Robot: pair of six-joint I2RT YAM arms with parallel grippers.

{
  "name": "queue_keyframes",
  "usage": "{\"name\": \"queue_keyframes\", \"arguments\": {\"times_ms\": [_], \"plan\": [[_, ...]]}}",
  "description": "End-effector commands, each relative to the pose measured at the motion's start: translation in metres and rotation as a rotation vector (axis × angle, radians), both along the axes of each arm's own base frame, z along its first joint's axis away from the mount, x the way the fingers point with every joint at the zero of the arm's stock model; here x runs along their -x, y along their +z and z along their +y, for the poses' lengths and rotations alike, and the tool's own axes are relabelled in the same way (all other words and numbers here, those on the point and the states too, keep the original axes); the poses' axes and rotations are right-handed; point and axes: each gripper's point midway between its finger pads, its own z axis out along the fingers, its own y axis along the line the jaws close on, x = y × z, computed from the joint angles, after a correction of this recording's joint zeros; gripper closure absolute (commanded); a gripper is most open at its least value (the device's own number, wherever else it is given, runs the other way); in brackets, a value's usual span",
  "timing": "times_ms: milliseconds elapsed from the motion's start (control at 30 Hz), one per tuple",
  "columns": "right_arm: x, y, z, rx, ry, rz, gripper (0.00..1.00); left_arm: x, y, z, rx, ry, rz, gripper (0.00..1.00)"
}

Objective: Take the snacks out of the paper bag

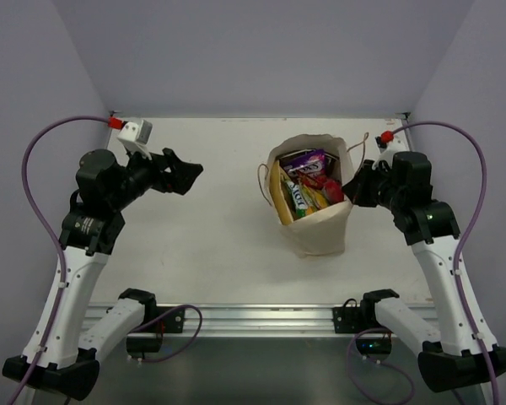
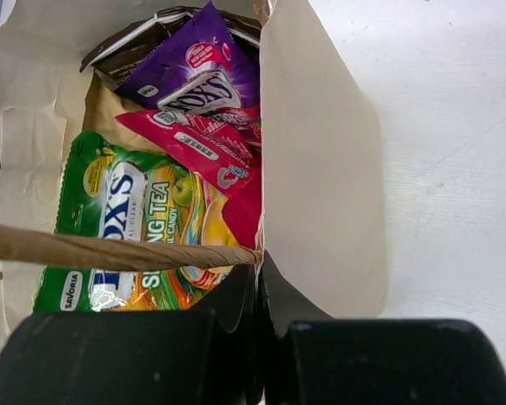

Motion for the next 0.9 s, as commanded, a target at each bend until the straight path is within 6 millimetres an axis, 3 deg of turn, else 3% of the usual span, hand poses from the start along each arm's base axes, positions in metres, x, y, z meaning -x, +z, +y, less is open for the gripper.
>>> {"name": "queue_keyframes", "arguments": {"times_ms": [0,67,133,167,300,467,600,767,867], "plan": [[-0.008,0.022,0.009,-0.047,0.036,-0.119,1.00,0.006,0.028,-0.023,0.102,-0.122,-0.040,0.00],[-0.013,0.021,0.005,-0.038,0.000,-0.120,0.95,0.005,0.027,-0.026,0.117,-0.129,-0.023,0.00],[-0.016,0.024,-0.002,-0.020,-0.034,-0.131,0.83,0.003,0.026,-0.026,0.114,-0.123,-0.022,0.00],[-0.018,0.025,-0.003,-0.014,-0.045,-0.131,0.71,0.002,0.025,-0.025,0.112,-0.118,-0.021,0.00],[-0.028,0.039,-0.017,0.028,-0.114,-0.164,0.52,-0.003,0.019,-0.025,0.103,-0.109,-0.006,0.00],[-0.046,0.041,-0.029,0.087,-0.172,-0.172,0.47,-0.004,0.008,-0.024,0.096,-0.102,0.016,0.00],[-0.064,0.033,-0.058,0.168,-0.333,-0.171,0.48,-0.003,0.006,-0.023,0.092,-0.099,0.014,0.00],[-0.083,0.017,-0.062,0.213,-0.356,-0.114,0.50,0.001,0.008,-0.023,0.080,-0.116,0.001,0.00],[-0.086,0.013,-0.057,0.202,-0.339,-0.111,0.60,0.003,0.007,-0.021,0.065,-0.109,-0.003,0.00]]}}
